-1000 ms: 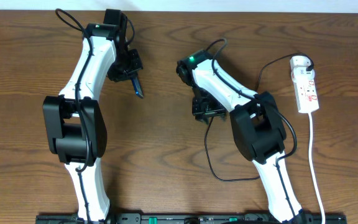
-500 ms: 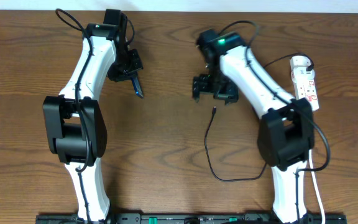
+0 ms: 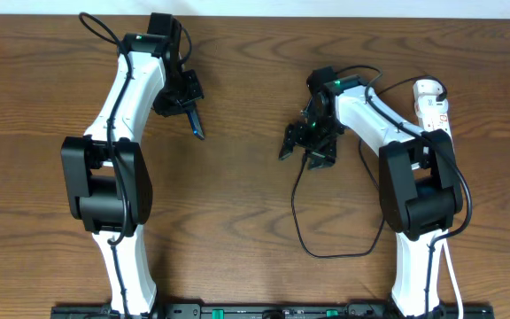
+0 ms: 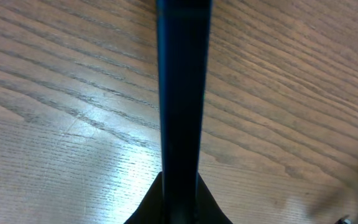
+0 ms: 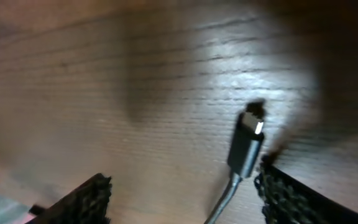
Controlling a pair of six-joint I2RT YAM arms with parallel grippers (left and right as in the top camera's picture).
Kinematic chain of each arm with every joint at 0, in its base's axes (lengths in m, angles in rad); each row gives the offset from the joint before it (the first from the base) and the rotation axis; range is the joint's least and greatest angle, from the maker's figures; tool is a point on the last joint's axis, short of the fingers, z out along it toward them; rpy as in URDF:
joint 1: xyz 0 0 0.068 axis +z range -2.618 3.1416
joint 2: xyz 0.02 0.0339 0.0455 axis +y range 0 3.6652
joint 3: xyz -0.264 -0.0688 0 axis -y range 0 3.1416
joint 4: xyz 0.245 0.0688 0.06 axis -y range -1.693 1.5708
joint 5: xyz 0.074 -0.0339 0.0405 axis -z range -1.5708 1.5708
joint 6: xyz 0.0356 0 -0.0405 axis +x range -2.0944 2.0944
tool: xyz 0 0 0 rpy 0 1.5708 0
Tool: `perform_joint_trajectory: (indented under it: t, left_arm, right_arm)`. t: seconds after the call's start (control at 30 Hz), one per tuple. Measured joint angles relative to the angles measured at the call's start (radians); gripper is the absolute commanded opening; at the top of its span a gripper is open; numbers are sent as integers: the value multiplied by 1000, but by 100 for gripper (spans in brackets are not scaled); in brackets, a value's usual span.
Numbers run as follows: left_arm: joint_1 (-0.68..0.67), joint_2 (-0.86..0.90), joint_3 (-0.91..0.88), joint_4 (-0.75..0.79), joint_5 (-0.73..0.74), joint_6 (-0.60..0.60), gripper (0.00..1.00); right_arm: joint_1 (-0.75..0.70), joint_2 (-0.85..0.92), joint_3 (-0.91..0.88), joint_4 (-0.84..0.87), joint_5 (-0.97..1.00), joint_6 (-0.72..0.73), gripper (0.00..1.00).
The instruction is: Plug charger to phone and switch on socket
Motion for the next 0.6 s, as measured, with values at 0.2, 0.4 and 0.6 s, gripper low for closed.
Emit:
perform_joint_trajectory:
  t: [0.2, 0.4, 0.6]
  left_arm:
    - [0, 0, 0, 0, 0, 0, 7]
    - [0, 0, 0, 0, 0, 0, 7]
    - [0, 0, 0, 0, 0, 0, 7]
  right_arm:
    - [0, 0, -4, 2, 45, 54, 51]
    - [0, 0, -6, 3, 87, 77, 39]
    - [0, 0, -8, 0, 112, 82, 30]
